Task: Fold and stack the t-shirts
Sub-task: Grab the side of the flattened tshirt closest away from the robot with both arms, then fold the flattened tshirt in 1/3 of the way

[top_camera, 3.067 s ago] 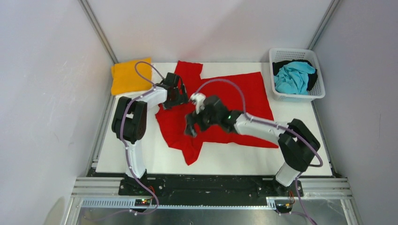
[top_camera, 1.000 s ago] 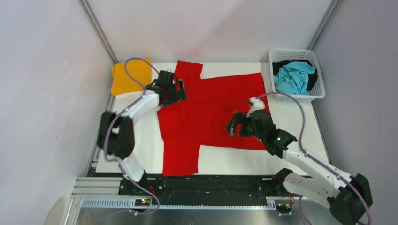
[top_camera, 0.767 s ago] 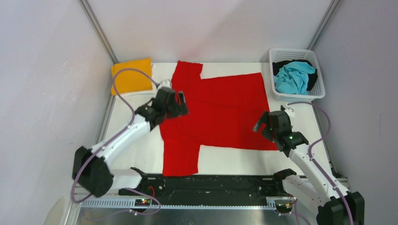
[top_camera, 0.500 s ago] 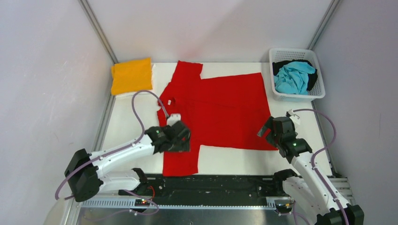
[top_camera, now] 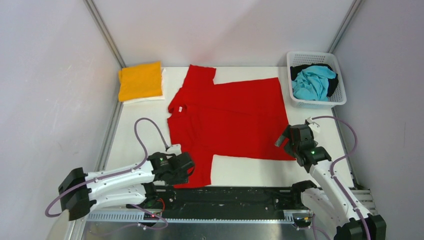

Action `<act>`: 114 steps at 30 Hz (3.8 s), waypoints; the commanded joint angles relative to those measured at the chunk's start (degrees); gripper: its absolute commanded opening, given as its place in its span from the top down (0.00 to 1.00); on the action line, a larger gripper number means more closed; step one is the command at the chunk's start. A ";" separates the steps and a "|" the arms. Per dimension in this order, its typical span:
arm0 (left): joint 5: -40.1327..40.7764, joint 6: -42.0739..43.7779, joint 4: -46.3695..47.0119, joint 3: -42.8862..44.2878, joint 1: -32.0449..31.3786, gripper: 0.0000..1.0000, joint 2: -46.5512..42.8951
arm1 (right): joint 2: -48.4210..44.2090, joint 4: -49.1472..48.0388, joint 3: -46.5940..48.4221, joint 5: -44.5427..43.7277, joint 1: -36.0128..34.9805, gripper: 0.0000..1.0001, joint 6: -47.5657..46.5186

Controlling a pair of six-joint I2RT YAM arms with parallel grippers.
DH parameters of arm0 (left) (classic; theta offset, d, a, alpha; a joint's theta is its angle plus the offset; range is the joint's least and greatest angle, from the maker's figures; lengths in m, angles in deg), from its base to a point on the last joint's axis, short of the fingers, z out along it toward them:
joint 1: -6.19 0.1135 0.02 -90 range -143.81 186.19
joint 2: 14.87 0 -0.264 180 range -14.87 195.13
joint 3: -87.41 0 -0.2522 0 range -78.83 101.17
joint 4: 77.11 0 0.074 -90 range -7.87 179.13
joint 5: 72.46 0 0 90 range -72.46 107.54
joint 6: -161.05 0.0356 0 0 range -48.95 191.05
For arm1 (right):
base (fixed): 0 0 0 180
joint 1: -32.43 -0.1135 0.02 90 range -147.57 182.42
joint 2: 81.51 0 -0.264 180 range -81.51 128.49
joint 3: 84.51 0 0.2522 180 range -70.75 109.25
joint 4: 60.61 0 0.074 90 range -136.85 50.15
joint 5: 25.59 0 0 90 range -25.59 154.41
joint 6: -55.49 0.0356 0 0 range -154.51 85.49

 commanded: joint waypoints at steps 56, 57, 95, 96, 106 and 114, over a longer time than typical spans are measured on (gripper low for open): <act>-0.68 7.17 8.56 -5.15 -0.62 1.00 -17.04 | -8.81 -3.73 -13.44 -5.23 2.11 1.00 14.13; -2.19 7.06 8.33 -5.33 -0.62 1.00 -17.62 | -9.72 -1.30 -13.17 -4.55 2.15 1.00 13.93; -2.00 17.81 21.60 9.51 8.83 1.00 -6.46 | -6.20 -2.32 -1.86 -3.62 -5.15 1.00 12.85; -1.88 18.91 22.80 10.25 10.93 1.00 -6.35 | -3.96 -3.60 -0.65 -3.65 -4.62 1.00 12.13; -4.45 28.70 28.80 18.26 24.92 1.00 -0.31 | 6.56 -10.00 7.45 -1.59 2.24 1.00 7.17; -1.22 37.80 30.51 24.97 28.76 1.00 4.86 | 14.22 -12.38 12.24 0.59 4.28 1.00 4.80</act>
